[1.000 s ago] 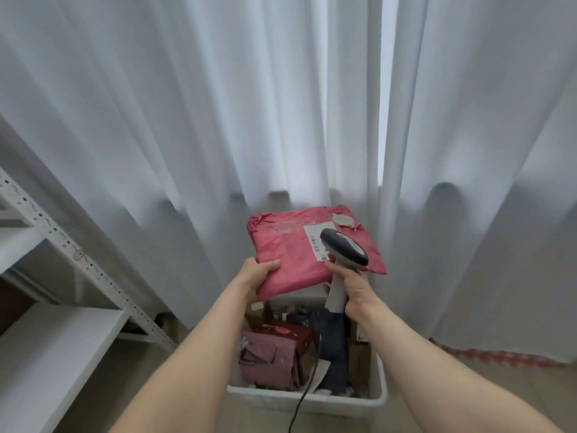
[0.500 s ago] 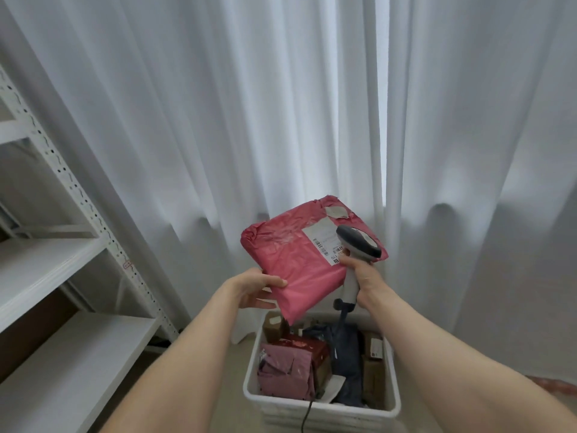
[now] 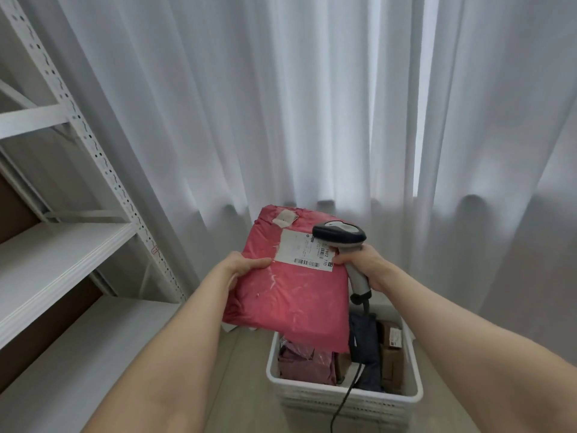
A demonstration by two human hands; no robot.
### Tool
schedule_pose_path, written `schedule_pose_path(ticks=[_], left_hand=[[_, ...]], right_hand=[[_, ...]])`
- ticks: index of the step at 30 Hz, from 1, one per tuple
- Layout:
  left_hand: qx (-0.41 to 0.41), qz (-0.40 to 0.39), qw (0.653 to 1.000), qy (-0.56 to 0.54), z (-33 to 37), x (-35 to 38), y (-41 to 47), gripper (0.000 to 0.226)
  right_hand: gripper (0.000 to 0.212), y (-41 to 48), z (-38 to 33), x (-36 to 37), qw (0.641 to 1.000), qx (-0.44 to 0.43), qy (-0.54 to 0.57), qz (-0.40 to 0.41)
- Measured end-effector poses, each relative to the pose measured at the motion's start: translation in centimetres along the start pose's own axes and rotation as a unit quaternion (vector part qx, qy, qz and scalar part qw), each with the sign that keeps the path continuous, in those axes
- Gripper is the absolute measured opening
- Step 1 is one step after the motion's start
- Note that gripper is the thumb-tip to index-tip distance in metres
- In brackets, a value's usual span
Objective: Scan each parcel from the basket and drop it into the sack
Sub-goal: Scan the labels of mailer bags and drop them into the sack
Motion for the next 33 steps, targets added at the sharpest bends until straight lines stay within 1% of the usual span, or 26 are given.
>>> schedule_pose_path(ticks=[2,4,6,9,17,20,26,33], left_hand=[[0.016,0.007,0.996,-0.091,0.0,-0.7,0.6,0.048],[0.020,0.045,0.988,-0.148,-0.3,-1.9,1.6,0.048],[0.015,0.058,0.981,-0.182,-0.7,-2.6,2.7,0.051],[-0.004,0.041,0.975,-0.220,-1.8,-2.2,4.4,0.055],[0.013,0.062,0.964,-0.257,-2.6,-2.1,7.0,0.035],[0.023,0.073,0.961,-0.267,-2.4,-2.3,7.3,0.030],[0.001,0.105,0.959,-0.264,-3.2,-3.0,8.4,0.032],[-0.013,0.114,0.958,-0.263,-3.5,-3.3,11.0,0.034]], right_hand=[[0.022,0.0,0.4,-0.4,0.998,0.006,-0.032,0.051],[0.023,-0.1,0.7,-0.2,0.996,0.011,-0.038,0.077],[0.023,-0.3,0.9,0.8,0.997,0.011,-0.020,0.068],[0.017,-0.8,0.9,2.5,0.999,-0.005,-0.009,0.048],[0.008,-1.4,0.7,4.7,0.998,-0.008,-0.039,0.050],[0.006,-1.5,0.4,4.3,0.997,-0.006,-0.042,0.071],[0.002,-1.6,-0.8,3.9,0.995,-0.003,-0.058,0.078],[0.009,-1.9,-1.3,4.1,0.994,0.007,-0.072,0.081]])
Point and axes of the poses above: each hand's wrist, its own y-axis towards the middle knuckle, its own x-axis out of the palm, z = x × y, the point moved 10 cm from there along y, towards the middle knuckle, and after that the axes turned 11 degrees about -x, right-handed, at the moved point
